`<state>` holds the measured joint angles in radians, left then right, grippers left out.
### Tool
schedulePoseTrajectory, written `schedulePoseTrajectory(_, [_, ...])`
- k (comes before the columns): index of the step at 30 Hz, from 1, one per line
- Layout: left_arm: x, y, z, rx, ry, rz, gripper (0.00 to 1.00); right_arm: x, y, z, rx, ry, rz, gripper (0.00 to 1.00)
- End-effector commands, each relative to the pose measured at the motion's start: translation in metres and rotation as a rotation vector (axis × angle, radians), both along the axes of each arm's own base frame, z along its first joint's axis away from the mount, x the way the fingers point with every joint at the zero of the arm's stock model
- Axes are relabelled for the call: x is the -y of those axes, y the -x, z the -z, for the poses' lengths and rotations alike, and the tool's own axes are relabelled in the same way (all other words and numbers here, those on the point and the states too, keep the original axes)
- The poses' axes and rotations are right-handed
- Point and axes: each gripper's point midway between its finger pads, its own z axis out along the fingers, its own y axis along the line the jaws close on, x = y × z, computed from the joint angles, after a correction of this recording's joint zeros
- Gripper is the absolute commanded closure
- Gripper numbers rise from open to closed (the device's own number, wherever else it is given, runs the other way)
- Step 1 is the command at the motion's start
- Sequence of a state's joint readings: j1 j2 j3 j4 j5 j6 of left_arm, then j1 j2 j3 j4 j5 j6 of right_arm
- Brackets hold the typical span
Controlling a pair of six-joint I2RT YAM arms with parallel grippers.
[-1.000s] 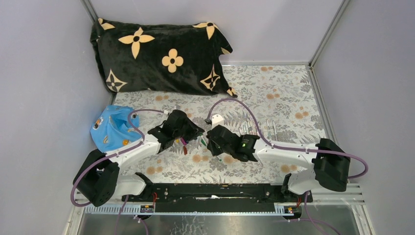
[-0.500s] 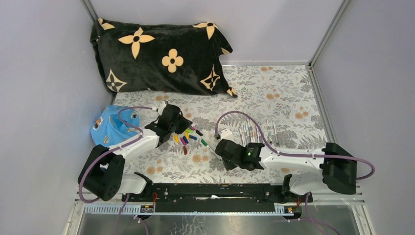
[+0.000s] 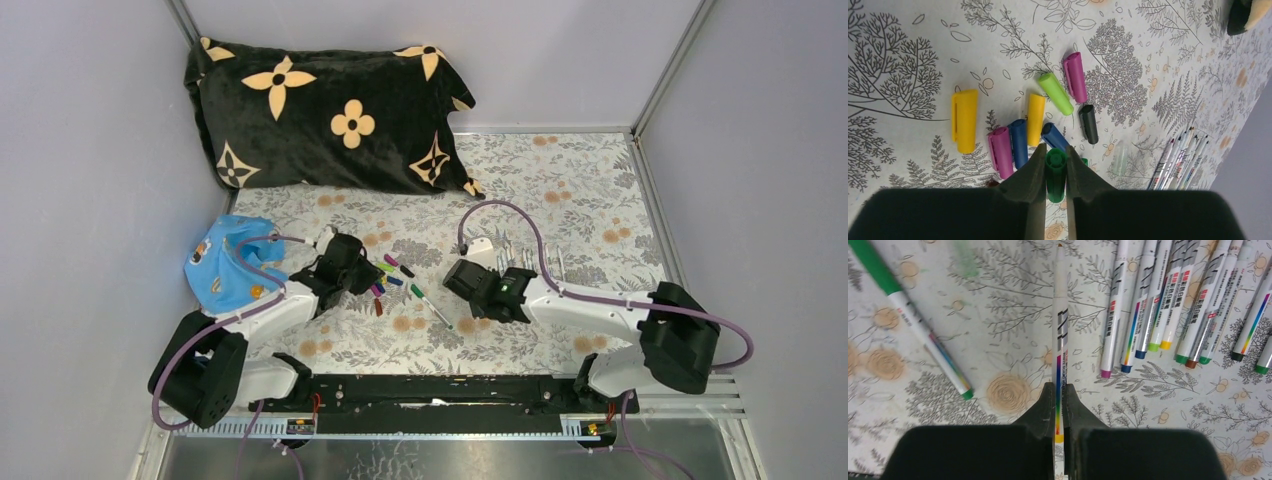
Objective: Open the pen caps
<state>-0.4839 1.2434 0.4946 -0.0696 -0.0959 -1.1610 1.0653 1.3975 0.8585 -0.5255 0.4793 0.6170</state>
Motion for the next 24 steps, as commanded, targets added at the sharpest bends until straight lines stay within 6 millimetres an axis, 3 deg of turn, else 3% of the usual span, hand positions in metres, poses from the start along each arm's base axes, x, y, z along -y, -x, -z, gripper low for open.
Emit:
schedulePoseTrajectory(1, [-0.005,0.0,-0.002,0.03,-0.034,0.002,0.76,0.01,-0.02,0.006,0.027,0.041,0.06,1.0])
schedulePoseTrajectory(12, [-0.003,0.006,0.012,0.01,-0.03,0.015,0.62,0.022,-0.049,0.038,-0.031,0.101,0.126,1.0])
schedulePoseTrajectory(14, [-0.001,0.006,0.013,0.009,-0.027,0.019,0.62,0.024,-0.052,0.04,-0.03,0.117,0.126,0.92])
schedulePoseTrajectory(19, [0.001,0.006,0.007,0.022,-0.012,0.017,0.61,0.025,-0.057,0.036,-0.019,0.146,0.113,0.56])
schedulePoseTrajectory(24, [0.001,0.006,-0.006,0.051,0.001,0.004,0.57,0.022,-0.06,0.013,0.026,0.131,0.085,0.45])
